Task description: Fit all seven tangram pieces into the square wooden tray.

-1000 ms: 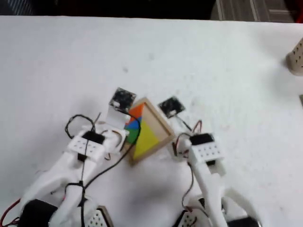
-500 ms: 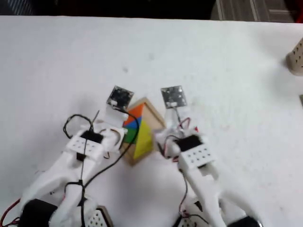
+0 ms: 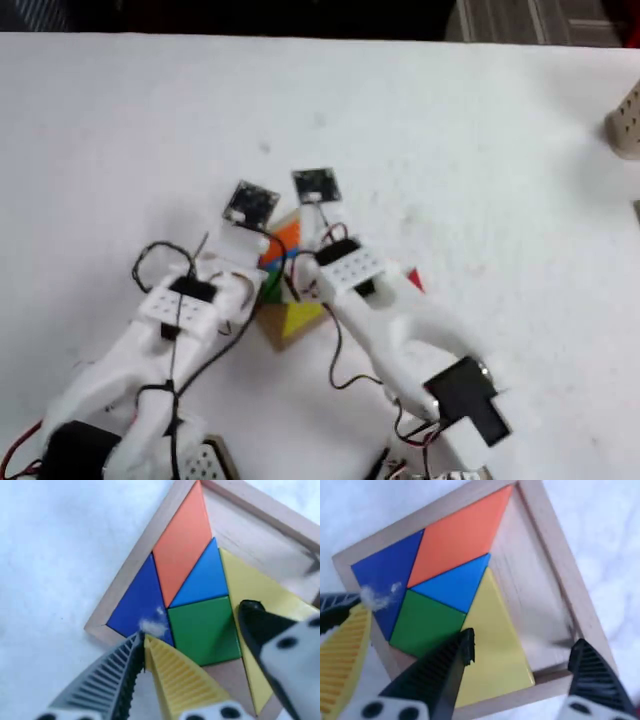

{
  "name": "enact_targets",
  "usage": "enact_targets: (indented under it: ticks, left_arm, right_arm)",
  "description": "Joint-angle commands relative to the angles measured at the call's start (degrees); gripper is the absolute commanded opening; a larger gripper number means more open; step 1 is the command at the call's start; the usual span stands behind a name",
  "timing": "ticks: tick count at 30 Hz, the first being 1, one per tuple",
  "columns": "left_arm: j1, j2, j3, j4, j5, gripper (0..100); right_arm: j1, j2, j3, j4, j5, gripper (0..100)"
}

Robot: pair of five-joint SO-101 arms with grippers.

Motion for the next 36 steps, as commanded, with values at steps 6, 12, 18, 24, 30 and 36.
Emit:
enact_targets:
  ticks: [6,12,18,24,30,36]
  left_arm:
    - [0.13,-0.04,-2.11,-0.97,-0.70,2]
    - [0.13,-0.04,-1.58,-1.32,-0.70,2]
    - [0.13,-0.13,-1.32,-1.41,-0.70,2]
    - [0.13,-0.13,-1.32,-1.41,-0.70,2]
    - [0.13,-0.22,-1.32,-1.41,-0.70,2]
    - [0.13,-0.22,-1.32,-1.41,-0.70,2]
  right_arm:
    - [6.81,1.19,-0.97,0.48,6.95,24.6]
    - [13.14,-0.31,-1.32,0.66,7.12,24.6]
    - [11.21,-8.04,-0.62,3.65,10.02,24.5]
    - [5.05,-11.74,3.96,0.40,2.11,24.7]
    - [4.00,-11.56,8.70,-8.48,-2.29,24.7]
    - [7.25,-11.03,12.31,-10.59,-0.70,24.7]
